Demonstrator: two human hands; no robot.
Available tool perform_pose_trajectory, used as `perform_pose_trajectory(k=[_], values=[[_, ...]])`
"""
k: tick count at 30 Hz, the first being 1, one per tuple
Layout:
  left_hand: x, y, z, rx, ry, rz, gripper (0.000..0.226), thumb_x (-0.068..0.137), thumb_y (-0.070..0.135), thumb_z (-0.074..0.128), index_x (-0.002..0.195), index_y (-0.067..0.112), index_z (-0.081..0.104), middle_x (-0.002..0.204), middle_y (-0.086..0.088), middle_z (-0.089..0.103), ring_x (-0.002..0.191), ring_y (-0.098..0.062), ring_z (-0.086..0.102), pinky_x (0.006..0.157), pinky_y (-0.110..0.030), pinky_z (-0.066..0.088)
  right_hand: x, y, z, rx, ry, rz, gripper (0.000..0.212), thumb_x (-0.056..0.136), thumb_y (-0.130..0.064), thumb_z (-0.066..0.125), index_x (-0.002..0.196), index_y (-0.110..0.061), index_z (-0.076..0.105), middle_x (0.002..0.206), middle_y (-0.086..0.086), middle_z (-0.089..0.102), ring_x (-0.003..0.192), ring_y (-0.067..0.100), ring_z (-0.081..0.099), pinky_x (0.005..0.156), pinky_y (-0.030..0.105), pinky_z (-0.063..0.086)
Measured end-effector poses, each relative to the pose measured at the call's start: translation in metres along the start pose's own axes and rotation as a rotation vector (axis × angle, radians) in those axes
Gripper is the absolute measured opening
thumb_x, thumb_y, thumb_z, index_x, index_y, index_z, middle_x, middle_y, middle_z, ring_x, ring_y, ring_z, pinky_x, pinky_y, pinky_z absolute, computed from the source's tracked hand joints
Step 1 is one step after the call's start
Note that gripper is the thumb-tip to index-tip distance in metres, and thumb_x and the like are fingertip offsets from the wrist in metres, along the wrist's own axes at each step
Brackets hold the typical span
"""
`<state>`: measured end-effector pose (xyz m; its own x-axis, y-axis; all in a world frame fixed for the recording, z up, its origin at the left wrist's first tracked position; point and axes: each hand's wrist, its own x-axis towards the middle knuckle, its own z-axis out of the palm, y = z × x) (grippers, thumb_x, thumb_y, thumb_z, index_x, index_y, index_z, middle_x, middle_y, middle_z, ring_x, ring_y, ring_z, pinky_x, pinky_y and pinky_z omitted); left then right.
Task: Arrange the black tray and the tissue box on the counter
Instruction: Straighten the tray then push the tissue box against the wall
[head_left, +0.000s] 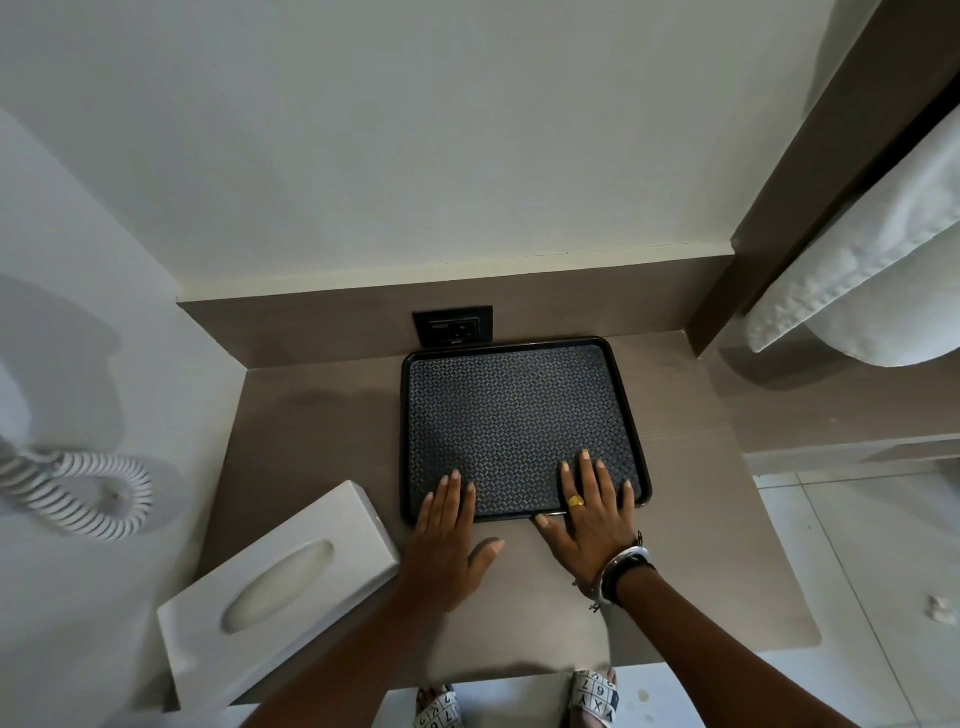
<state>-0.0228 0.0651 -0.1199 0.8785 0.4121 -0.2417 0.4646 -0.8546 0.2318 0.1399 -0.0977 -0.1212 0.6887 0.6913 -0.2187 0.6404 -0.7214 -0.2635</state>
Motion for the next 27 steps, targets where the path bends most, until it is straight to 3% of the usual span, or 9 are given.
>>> perform_pose_trajectory(k=[11,15,19,24,27], values=[[0.008,-0.002,-0.006,-0.028,-0.031,-0.011,0.084,0.092,0.067,0.025,0.148,0.006,0.038,0.158,-0.016,0.028,0.146,-0.032,0.03,0.118,-0.041,0.014,0.005,-0.005,-0.006,0.021,0.047,-0.012,0.082,0.084,-0.071,0.031,0.148,-0.02,0.026,0.159,0.012,0.014,0.144,0.032,0.015,0.113,0.061,0.013],[0.002,0.01,-0.034,-0.16,0.086,-0.005,0.089,0.089,0.072,0.015,0.152,0.01,0.026,0.162,-0.006,0.002,0.152,-0.023,0.006,0.123,-0.043,0.003,-0.015,-0.026,-0.015,0.052,0.116,-0.095,0.08,0.085,-0.071,0.027,0.146,-0.019,0.033,0.158,0.012,0.02,0.143,0.031,0.019,0.112,0.056,0.011],[-0.023,-0.018,-0.069,-0.208,0.228,0.029,0.099,0.081,0.074,0.042,0.155,0.013,0.015,0.163,-0.005,-0.005,0.152,-0.019,-0.007,0.121,-0.043,-0.005,-0.044,-0.058,0.0,0.003,0.04,-0.298,0.073,0.088,-0.069,0.038,0.145,-0.023,0.034,0.157,0.011,0.022,0.142,0.03,0.022,0.111,0.057,0.02],[-0.065,-0.119,-0.087,-0.022,0.026,-0.066,0.14,0.052,0.095,0.048,0.156,0.013,0.002,0.163,-0.009,-0.008,0.151,-0.03,-0.006,0.119,-0.054,0.002,-0.06,-0.078,0.026,-0.072,-0.125,-0.409,0.083,0.084,-0.077,0.034,0.147,-0.023,0.031,0.157,0.01,0.022,0.142,0.033,0.024,0.109,0.061,0.023],[-0.098,-0.161,-0.09,0.03,-0.132,-0.117,0.154,0.039,0.1,0.05,0.155,0.018,-0.01,0.16,-0.004,-0.024,0.148,-0.025,-0.02,0.12,-0.05,-0.007,-0.062,-0.092,0.033,-0.117,-0.184,-0.444,0.089,0.081,-0.082,0.033,0.148,-0.023,0.028,0.157,0.011,0.022,0.142,0.034,0.024,0.109,0.06,0.016]])
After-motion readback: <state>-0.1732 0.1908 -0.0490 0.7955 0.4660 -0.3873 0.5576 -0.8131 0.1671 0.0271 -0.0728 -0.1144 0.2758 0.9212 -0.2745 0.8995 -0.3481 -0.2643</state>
